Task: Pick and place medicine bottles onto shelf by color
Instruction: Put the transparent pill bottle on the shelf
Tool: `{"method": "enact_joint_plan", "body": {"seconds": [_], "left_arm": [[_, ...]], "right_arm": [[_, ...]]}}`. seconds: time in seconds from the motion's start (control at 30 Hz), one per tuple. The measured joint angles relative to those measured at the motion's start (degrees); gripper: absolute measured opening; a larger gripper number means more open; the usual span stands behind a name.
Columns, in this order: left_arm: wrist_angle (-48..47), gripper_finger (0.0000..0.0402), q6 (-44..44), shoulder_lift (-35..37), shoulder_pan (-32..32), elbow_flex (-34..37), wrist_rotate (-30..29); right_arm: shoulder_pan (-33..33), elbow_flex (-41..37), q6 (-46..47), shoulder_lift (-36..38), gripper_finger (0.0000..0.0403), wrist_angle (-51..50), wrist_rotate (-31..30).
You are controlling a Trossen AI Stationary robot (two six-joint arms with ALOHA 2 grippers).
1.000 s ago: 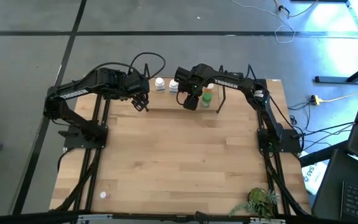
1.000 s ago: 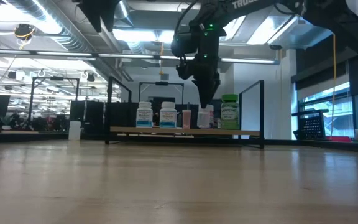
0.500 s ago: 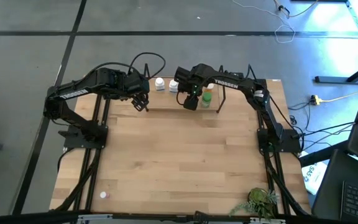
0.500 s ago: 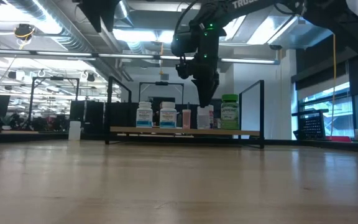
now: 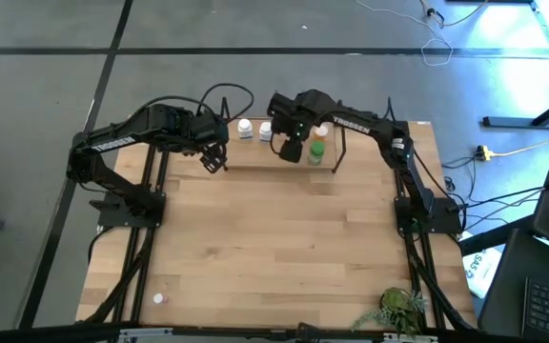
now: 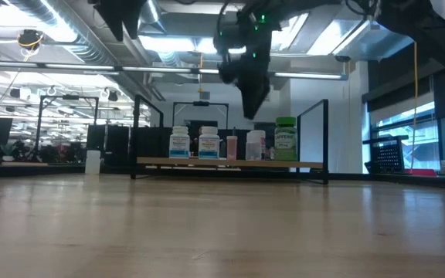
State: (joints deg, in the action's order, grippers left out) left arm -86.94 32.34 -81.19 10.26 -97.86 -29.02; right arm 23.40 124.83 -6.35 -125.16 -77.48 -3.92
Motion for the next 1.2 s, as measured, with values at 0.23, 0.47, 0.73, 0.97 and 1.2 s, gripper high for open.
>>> {"method": "enact_joint_plan", "body": {"seconds": [0.23,0.47,0.73,0.97,1.2], "left_arm": [[-3.1,0.0276,0.56,1.13,-0.58,0.0,4.44],[-3.0,0.0276,5.03,6.08,-4.53,0.0,6.43],[-3.12,0.0276,13.8,11.48,-5.41,-0.02,5.58],[-3.08,0.0276,10.33,12.63,2.78,-0.02,5.25],[-3.15,0.0276,3.55,11.51,16.1,-0.02,6.38]], "right_arm": [[-0.23,10.3,0.76,0.41,0.0212,-2.08,-0.02],[-3.13,8.08,0.44,7.22,0.0213,-1.11,-3.66],[-7.95,8.05,0.18,13.09,0.0213,-0.25,-6.09],[-11.23,8.05,-3.59,16.32,0.0213,-0.32,-3.13],[-11.69,8.03,-5.97,17.25,0.0213,-0.76,2.51]]}}
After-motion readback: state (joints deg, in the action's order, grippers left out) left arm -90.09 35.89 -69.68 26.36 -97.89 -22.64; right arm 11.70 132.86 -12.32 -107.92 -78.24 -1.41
